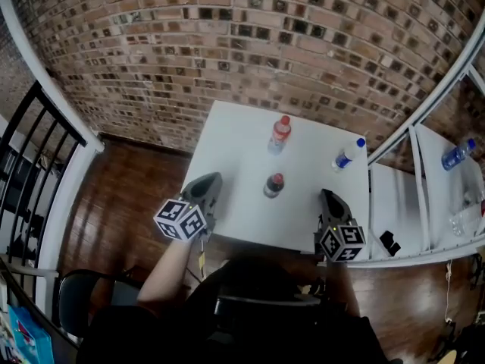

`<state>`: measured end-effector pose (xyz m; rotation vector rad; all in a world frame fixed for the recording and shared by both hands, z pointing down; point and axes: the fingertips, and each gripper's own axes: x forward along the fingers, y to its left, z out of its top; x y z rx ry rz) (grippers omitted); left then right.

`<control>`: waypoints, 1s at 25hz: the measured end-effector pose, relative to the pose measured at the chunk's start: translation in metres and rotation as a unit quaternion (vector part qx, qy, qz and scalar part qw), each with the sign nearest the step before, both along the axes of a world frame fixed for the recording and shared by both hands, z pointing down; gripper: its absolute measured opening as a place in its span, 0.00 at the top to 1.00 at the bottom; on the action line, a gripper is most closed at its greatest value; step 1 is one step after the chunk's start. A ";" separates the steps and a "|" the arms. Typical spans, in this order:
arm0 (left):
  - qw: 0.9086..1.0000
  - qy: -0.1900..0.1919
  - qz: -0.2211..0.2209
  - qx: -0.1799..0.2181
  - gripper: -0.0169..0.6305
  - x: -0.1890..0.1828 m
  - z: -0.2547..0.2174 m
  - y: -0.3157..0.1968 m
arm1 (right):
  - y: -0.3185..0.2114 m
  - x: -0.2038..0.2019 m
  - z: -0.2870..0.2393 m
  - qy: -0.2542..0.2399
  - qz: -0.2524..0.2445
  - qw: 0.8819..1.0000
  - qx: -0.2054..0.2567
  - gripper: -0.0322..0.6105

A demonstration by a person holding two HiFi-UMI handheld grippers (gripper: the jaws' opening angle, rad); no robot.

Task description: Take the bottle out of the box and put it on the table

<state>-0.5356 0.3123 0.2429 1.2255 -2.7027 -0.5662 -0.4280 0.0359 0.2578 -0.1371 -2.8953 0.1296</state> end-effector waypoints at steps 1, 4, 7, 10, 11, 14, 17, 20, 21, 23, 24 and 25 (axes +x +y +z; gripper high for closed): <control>1.000 -0.006 0.004 -0.006 0.97 0.001 -0.002 0.000 | 0.000 0.003 -0.003 -0.004 0.004 1.000 -0.001 0.95; 0.999 -0.024 0.024 -0.024 0.97 0.004 -0.009 -0.003 | -0.003 0.016 -0.016 -0.019 0.027 0.999 -0.008 0.95; 0.998 -0.037 0.043 -0.038 0.97 0.008 -0.012 -0.007 | -0.008 0.030 -0.026 -0.032 0.048 0.998 -0.016 0.95; 0.997 -0.039 0.061 -0.038 0.97 0.012 -0.010 -0.012 | -0.011 0.046 -0.029 -0.036 0.067 0.997 -0.018 0.95; 0.996 -0.038 0.073 -0.037 0.97 0.014 -0.008 -0.017 | -0.012 0.056 -0.029 -0.034 0.079 0.996 -0.018 0.95; 0.994 -0.037 0.098 -0.034 0.97 0.020 -0.006 -0.026 | -0.013 0.079 -0.029 -0.033 0.106 0.994 -0.020 0.95; 0.994 -0.038 0.102 -0.028 0.97 0.029 -0.005 -0.030 | -0.014 0.094 -0.034 -0.052 0.111 0.992 -0.021 0.95; 0.993 -0.041 0.103 -0.026 0.97 0.045 -0.006 -0.035 | -0.025 0.113 -0.042 -0.074 0.120 0.990 -0.022 0.95; 0.994 -0.044 0.101 -0.027 0.97 0.050 -0.008 -0.035 | -0.029 0.120 -0.044 -0.081 0.123 0.989 -0.024 0.95; 0.994 -0.053 0.092 -0.025 0.97 0.058 -0.015 -0.033 | -0.037 0.133 -0.050 -0.092 0.130 0.987 -0.028 0.95; 0.994 -0.058 0.086 -0.024 0.97 0.062 -0.020 -0.032 | -0.040 0.141 -0.053 -0.096 0.132 0.986 -0.030 0.95; 0.995 -0.062 0.081 -0.022 0.97 0.066 -0.024 -0.031 | -0.043 0.148 -0.055 -0.099 0.135 0.985 -0.033 0.95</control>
